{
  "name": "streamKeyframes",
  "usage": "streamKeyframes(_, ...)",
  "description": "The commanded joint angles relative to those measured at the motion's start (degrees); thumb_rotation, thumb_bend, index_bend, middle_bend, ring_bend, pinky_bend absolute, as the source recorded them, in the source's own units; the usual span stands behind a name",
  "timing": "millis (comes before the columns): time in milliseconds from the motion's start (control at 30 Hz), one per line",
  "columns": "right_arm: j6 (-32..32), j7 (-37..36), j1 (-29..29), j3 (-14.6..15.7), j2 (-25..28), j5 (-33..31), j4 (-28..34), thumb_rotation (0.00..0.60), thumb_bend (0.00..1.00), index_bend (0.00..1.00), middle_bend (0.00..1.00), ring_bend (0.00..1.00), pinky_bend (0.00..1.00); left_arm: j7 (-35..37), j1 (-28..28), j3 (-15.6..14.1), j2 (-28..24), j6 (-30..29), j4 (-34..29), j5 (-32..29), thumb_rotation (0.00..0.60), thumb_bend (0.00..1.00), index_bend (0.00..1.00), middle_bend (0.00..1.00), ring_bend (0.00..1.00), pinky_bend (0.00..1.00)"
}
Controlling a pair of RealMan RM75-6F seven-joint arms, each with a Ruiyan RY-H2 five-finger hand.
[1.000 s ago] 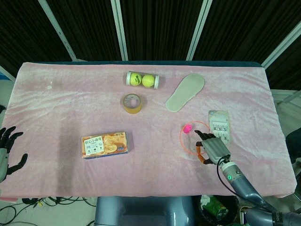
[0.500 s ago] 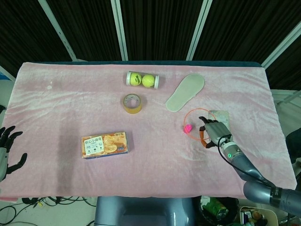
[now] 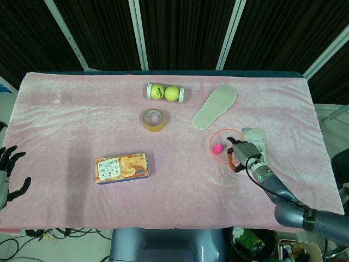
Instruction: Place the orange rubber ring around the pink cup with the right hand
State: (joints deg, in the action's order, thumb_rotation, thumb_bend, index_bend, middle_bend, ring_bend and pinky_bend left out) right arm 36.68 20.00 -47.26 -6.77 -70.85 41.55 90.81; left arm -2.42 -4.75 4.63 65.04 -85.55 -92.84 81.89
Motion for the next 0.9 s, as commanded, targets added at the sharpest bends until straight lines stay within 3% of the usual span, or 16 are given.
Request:
streamKeyframes(33,-0.27,0.36,-0.86,0.81,-0.41,-1.02,-0.22,0.6,0.36,0.64,0.01,0.12,0.16,0.04,0.0,-0.01,-0.08,0.09,-0.05,-0.08,0.6,0.33,0.19,0.09,0.0,0.0)
streamKeyframes(367,0.25,0.84,-2.61,2.57,-0.97,-3.67,-0.75,0.6,0.31,0.52,0.0,0.1,0.16,0.13,-0.03,0.07,-0.17,0.2,-0.08,-0.3,0.6,0.33,0.19,0.09,0.0,0.0)
streamKeyframes(700,1.48,0.01,-3.41,3.25,-0.55,-4.21,0.11,0.6,0.31,0.51,0.0,0.1,0.16,0.13,0.01,0.12,-0.2,0.17,-0.15,-0.44,0.6,0.33,0.19,0.09,0.0,0.0)
streamKeyframes(900,4.2,-1.85,-1.83,2.98,3.43,-1.53,3.69,0.6,0.31,0.51,0.0,0.1,0.16,0.18,0.02,0.15,-0.23,0.15,-0.15,-0.51,0.6,0.33,0.19,0.09,0.0,0.0)
